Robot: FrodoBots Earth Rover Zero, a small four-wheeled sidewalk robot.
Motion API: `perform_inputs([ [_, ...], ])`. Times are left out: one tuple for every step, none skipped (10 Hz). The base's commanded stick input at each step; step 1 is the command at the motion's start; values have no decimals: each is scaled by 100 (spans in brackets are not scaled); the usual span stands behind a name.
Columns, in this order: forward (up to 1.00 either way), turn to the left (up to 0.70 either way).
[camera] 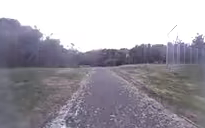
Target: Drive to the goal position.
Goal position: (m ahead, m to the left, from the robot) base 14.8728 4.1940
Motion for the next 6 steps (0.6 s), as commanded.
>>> perform_inputs([
  [70, 0],
  [70, 0],
  [70, 0],
  [70, -9],
  [70, -10],
  [70, 0],
])
